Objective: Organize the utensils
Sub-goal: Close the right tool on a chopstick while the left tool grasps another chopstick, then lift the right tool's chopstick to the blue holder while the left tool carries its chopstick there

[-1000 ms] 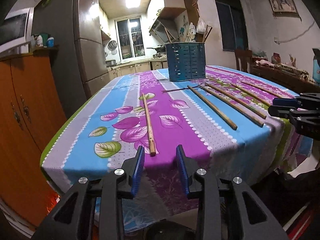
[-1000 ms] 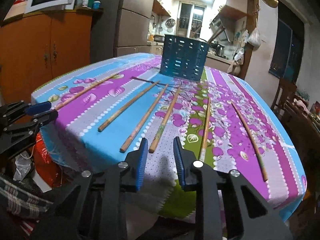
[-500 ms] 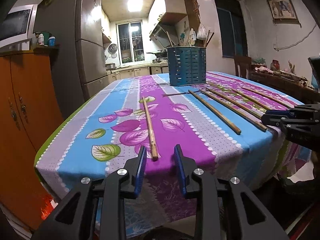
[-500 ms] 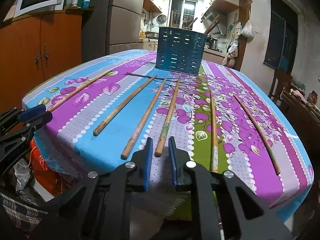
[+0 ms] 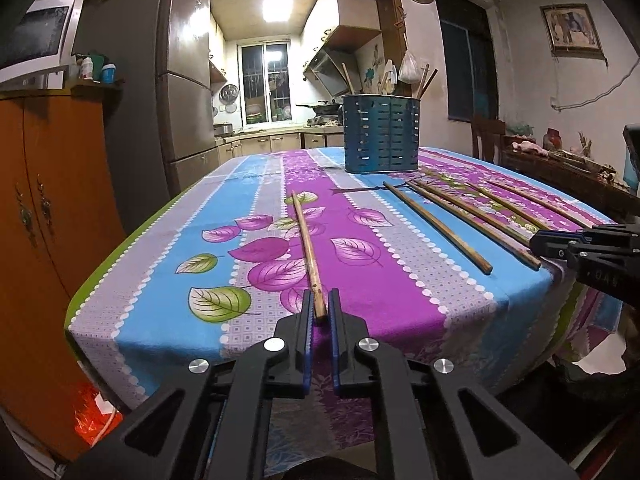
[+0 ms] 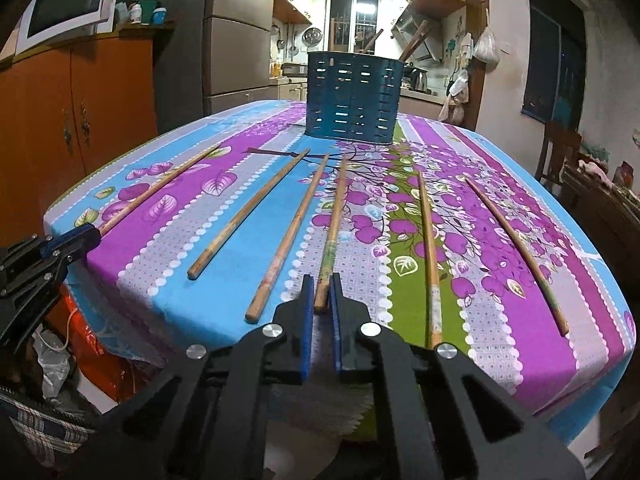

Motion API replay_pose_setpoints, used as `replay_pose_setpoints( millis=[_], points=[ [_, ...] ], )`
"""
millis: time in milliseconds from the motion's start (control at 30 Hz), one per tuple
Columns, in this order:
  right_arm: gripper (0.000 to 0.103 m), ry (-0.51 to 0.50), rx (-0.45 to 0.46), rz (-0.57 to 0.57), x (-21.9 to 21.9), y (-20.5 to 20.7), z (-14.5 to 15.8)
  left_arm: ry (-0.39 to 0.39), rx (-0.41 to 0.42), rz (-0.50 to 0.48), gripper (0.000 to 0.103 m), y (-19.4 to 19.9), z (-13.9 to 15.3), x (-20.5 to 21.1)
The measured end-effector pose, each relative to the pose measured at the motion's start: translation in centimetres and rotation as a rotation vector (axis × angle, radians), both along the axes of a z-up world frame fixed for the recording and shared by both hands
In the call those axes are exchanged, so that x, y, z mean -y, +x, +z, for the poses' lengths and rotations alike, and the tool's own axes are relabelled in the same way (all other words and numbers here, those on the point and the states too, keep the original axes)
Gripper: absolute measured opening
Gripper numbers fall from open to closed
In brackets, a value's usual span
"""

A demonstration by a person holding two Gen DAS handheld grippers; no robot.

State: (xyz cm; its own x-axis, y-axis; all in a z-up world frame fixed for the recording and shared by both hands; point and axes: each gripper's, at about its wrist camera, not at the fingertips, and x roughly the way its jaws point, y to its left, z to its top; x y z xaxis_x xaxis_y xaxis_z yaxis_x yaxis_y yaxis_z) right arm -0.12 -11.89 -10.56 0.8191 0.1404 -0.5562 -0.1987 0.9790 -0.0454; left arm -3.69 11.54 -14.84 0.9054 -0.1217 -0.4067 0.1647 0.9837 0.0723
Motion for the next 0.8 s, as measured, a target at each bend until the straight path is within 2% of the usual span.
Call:
replay_pose_setpoints(
  millis=[300, 800],
  points=[
    [0.005, 0.047, 0.044, -0.038, 1.2, -0.6, 0.9, 0.014, 0.009, 0.004, 0.008, -0.1, 0.6, 0.1],
    [0.005, 0.018, 0.209, -0.011, 1.5, -2.8, 4.5, -0.012, 0.083, 0.014, 0.008, -1.0, 5.0, -0.2]
  ],
)
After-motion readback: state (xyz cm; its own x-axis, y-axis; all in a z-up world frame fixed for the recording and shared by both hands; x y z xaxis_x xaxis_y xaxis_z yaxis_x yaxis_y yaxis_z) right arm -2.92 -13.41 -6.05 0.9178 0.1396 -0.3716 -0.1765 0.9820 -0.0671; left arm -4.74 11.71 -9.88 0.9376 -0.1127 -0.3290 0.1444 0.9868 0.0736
